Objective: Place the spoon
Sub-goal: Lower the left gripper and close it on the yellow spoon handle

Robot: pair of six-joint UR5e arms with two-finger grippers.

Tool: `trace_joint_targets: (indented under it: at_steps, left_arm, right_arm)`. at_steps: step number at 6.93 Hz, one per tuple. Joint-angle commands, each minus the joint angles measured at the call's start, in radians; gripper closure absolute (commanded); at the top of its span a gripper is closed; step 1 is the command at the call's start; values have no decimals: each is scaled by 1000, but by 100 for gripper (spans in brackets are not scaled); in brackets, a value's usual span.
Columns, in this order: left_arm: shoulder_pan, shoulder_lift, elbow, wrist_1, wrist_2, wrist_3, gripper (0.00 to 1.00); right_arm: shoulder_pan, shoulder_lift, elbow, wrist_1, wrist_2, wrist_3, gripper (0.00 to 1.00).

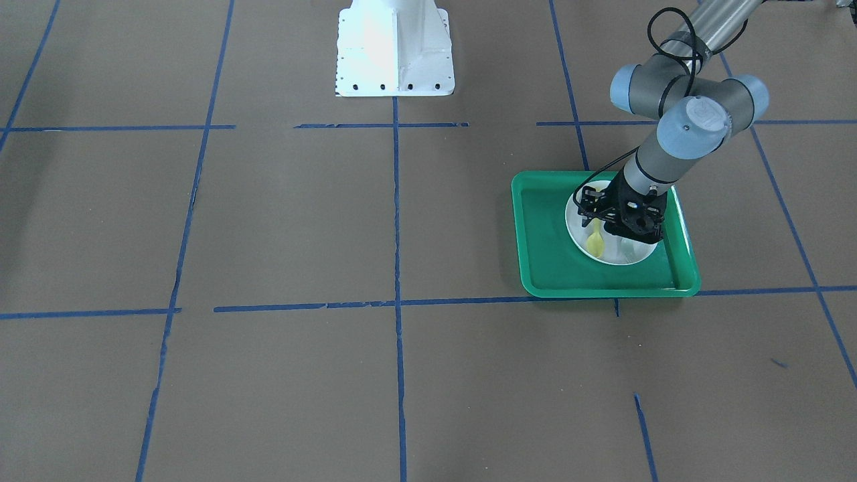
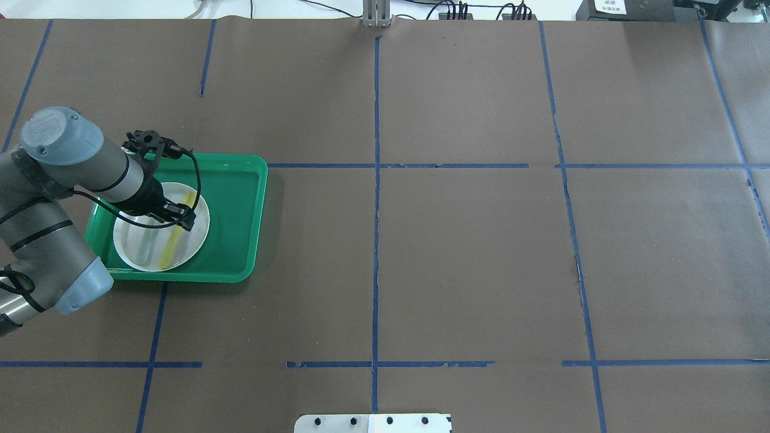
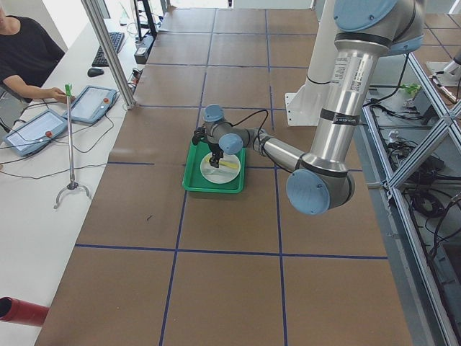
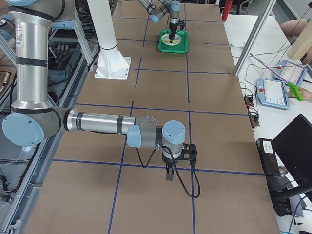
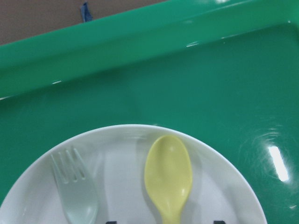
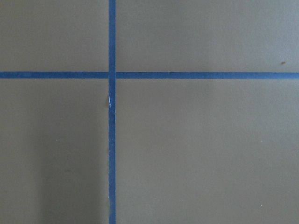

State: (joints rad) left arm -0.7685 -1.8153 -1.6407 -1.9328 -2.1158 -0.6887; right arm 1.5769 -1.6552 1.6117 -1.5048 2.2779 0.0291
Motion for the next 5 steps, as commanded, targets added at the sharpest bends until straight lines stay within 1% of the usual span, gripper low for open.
trace_joint_targets:
  at_steps: [1,2,3,4,5]
  left_arm:
    - [2,1,1,0,-1,0,46]
    - [3,1,1,2,-1,0,46]
    - [3,1,1,2,-1,0,51]
    - [3,1,2,2,-1,0,58]
    - [3,1,4,2,-1,0,60]
  right_arm:
    - [0,0,0,0,-2,0,0]
    - [0,0,0,0,0,0,0]
    - [0,0,0,0,0,0,0]
    - [0,0,0,0,0,0,0]
    - [0,0,0,0,0,0,0]
